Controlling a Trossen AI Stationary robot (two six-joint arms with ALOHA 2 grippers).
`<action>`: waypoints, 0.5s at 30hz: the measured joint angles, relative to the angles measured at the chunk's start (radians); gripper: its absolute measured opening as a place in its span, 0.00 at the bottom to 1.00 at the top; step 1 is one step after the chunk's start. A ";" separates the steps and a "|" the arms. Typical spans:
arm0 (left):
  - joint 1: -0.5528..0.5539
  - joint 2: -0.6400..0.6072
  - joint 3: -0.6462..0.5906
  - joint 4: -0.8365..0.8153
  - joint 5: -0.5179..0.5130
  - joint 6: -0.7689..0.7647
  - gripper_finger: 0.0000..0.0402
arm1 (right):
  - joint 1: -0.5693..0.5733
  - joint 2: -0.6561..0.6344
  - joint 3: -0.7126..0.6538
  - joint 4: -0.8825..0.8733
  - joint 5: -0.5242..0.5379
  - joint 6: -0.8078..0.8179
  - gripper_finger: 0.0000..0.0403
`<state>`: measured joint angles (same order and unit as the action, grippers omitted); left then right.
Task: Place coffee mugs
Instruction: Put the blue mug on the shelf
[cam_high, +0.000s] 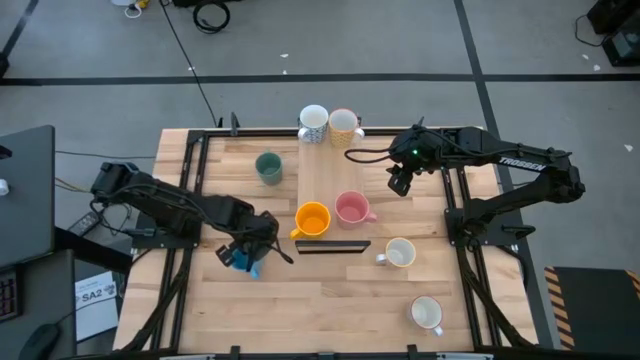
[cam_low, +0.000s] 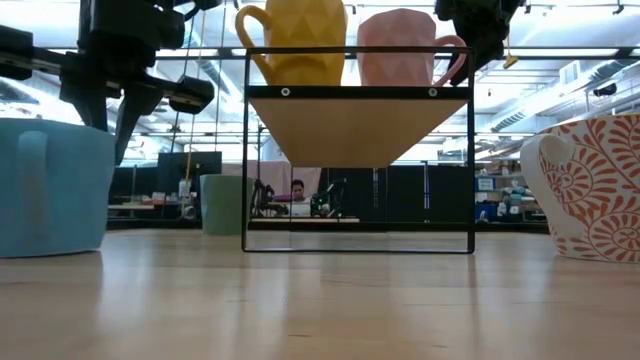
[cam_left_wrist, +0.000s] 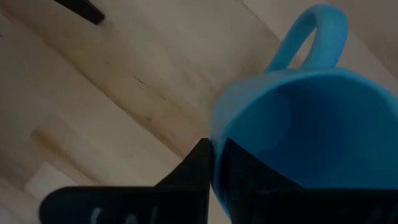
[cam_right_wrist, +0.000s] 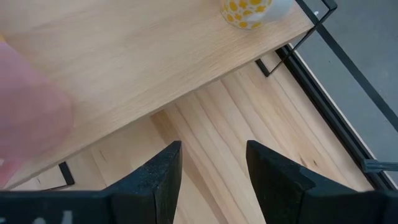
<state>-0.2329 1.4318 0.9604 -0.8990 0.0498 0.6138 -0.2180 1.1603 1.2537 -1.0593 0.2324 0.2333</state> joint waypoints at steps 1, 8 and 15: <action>0.000 0.001 0.000 0.001 -0.001 -0.001 0.09 | 0.000 0.000 0.000 0.003 0.000 0.000 0.46; -0.001 0.002 -0.002 0.016 -0.021 -0.026 0.17 | 0.000 0.000 0.000 0.018 -0.018 0.000 0.46; -0.001 0.002 -0.002 0.016 -0.030 -0.026 0.27 | 0.000 0.000 0.000 0.030 -0.027 0.000 0.46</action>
<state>-0.2337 1.4338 0.9588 -0.8832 0.0196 0.5877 -0.2180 1.1603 1.2537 -1.0290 0.2050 0.2333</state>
